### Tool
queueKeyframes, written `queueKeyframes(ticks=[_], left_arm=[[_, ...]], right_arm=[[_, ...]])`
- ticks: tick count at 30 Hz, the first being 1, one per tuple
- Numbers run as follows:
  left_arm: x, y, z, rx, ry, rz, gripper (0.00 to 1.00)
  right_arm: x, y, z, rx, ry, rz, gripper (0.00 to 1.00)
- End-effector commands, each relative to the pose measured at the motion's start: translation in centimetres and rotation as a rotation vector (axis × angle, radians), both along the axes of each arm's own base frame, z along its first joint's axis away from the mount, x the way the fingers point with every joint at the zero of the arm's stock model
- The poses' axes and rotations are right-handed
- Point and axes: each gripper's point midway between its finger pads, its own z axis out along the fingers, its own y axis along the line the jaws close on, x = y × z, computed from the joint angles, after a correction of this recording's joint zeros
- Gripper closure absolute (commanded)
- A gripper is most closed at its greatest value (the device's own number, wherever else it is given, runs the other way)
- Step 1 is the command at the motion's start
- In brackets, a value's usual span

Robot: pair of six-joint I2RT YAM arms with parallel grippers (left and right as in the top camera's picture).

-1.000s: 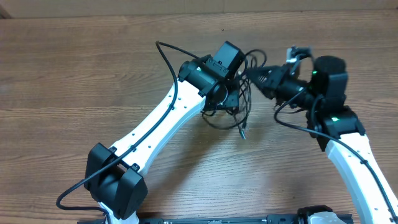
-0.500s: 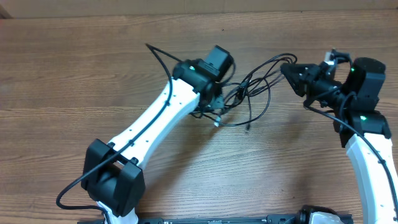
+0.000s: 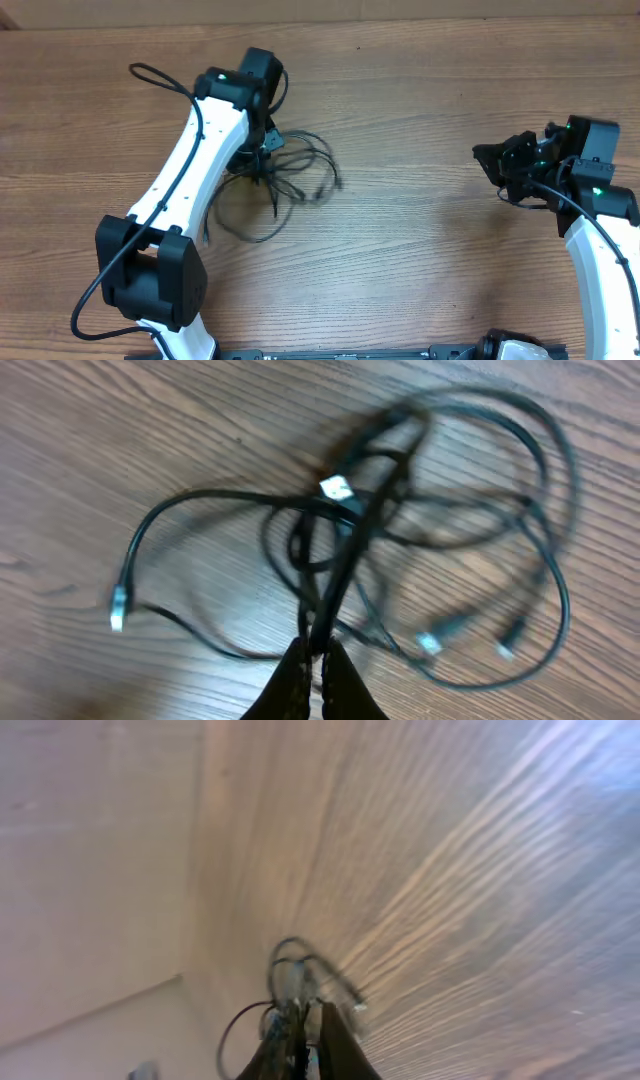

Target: Untangle cables

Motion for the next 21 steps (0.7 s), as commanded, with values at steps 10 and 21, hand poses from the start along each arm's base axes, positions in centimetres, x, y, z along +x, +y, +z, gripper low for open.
queueKeyframes(ticks=[10,21], left_arm=[[-0.5,-12.8,2.5,-0.549,-0.075,-0.529,0.96],[0.8,-8.3,1.6,-0.301,-0.087,-0.486,0.79]], right_arm=[[-1.4,1.1,-0.9,-0.124,0.018,0.126,0.72],[-2.6,0.4,-2.1,-0.154,0.095,0.102,0.62]])
